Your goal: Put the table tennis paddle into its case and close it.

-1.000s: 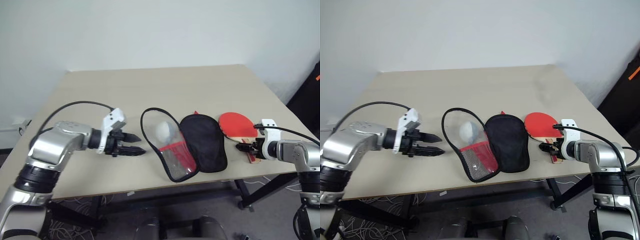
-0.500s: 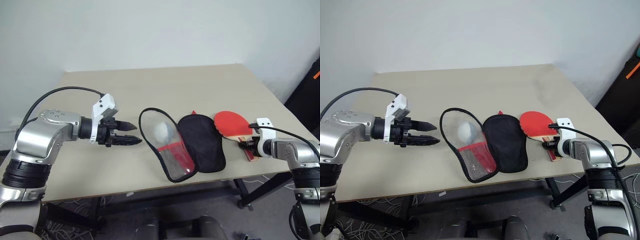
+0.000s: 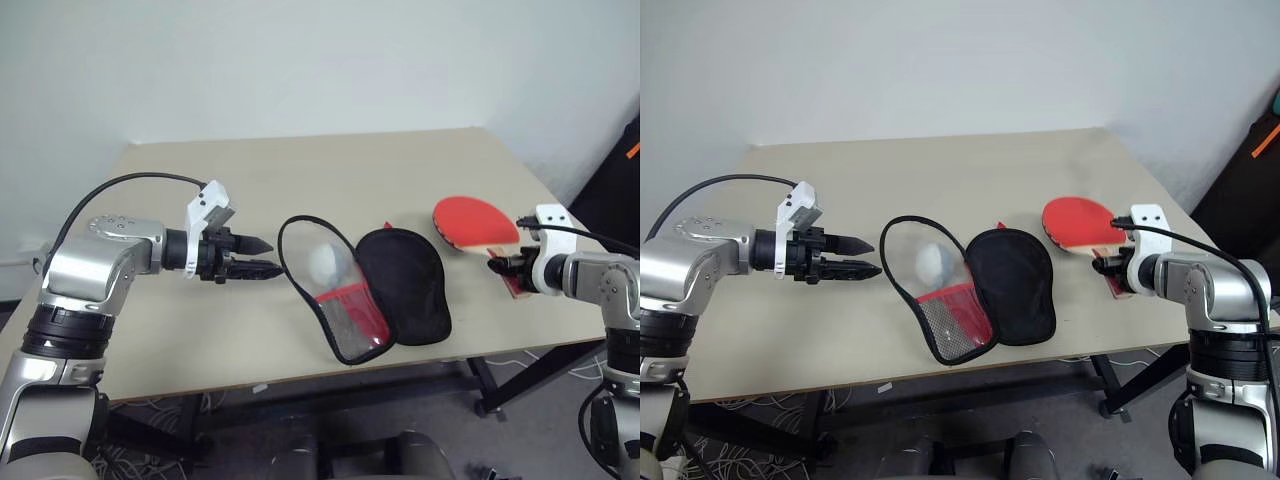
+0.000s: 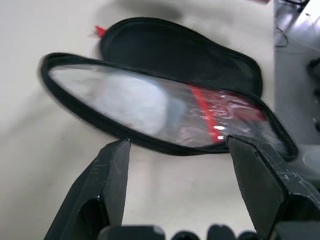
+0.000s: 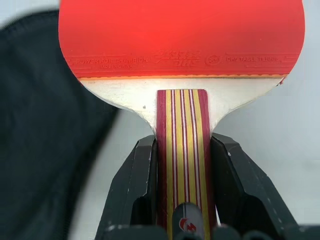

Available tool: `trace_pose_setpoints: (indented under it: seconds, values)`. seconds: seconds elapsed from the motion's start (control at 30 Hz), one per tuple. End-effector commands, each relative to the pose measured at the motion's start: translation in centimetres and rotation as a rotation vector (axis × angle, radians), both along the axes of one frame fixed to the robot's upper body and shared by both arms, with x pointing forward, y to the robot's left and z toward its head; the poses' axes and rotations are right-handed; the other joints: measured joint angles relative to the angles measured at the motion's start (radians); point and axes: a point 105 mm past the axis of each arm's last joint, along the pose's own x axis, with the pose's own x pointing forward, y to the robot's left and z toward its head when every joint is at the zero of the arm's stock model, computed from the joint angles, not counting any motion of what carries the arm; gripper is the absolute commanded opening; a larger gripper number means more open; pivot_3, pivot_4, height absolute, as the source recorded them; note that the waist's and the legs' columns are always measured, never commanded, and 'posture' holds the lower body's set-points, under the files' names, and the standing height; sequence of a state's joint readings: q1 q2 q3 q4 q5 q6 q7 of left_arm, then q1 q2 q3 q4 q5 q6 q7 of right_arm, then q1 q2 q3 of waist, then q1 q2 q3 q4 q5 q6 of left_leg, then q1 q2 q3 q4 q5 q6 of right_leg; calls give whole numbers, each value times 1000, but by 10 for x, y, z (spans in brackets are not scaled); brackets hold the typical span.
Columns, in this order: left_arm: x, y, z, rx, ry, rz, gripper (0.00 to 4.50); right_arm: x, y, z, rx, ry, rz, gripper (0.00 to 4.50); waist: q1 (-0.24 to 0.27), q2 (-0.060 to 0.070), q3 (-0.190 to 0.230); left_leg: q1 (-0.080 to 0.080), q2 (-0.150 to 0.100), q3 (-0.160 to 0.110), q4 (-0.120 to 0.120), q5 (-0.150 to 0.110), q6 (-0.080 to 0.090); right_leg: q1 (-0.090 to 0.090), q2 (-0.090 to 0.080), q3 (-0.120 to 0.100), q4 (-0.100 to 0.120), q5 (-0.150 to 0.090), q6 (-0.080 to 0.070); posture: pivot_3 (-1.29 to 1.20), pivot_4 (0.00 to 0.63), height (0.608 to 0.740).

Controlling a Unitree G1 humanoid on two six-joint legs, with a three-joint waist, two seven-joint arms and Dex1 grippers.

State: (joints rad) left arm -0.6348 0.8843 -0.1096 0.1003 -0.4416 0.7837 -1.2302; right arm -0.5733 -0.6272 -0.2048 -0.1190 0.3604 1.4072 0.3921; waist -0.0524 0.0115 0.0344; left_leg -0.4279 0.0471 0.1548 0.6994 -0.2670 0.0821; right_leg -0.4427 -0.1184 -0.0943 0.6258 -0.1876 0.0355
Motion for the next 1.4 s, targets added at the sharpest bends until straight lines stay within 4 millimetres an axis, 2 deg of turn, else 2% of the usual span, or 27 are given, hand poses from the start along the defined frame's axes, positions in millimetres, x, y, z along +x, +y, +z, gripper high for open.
trace_pose_setpoints:
  seconds: [0.03, 0.27, 0.53, 0.83, 1.2, 1.4]
  values:
    - [8, -5, 4, 5, -36, -21, 3210, 4, 18, 17, 29, -54, -32, 1142, 0, 0, 0, 0, 0, 0, 0, 0, 0, 0, 0, 0, 0, 0, 0, 0, 0, 724]
    - [16, -12, -2, -6, -20, -31, 3210, -3, 75, -5, 69, 11, 8, 1142, 1, 0, 0, -2, 0, 2, 0, 0, 0, -1, 0, -1, 1, 1, -1, 0, 0, 724]
    - [21, -19, -4, -9, -15, -50, 3210, -12, 106, -18, 98, 31, 76, 1142, -2, 0, 0, -2, 0, 2, 0, 0, -1, -2, 0, -1, 1, 1, -1, 0, 0, 724]
    - [28, -25, -3, -8, -19, -69, 3210, -23, 108, -50, 42, 125, 32, 1142, -2, 0, 0, -2, 0, 3, -1, 1, -2, -2, 0, -1, 1, 1, -2, 0, 0, 724]
    - [28, -32, -4, -14, -15, -96, 3210, -21, 113, -56, 50, 153, -7, 1142, -2, 0, 0, -1, 0, 2, -1, 1, -3, -2, 0, -1, 1, 1, -2, 0, 0, 724]
    - [27, -30, -3, -14, -15, -97, 3210, -18, 118, -51, 47, 139, 23, 3094, -2, 0, 0, -1, 0, 2, -1, 1, -2, -2, 0, -1, 1, 1, -2, 0, 0, 724]
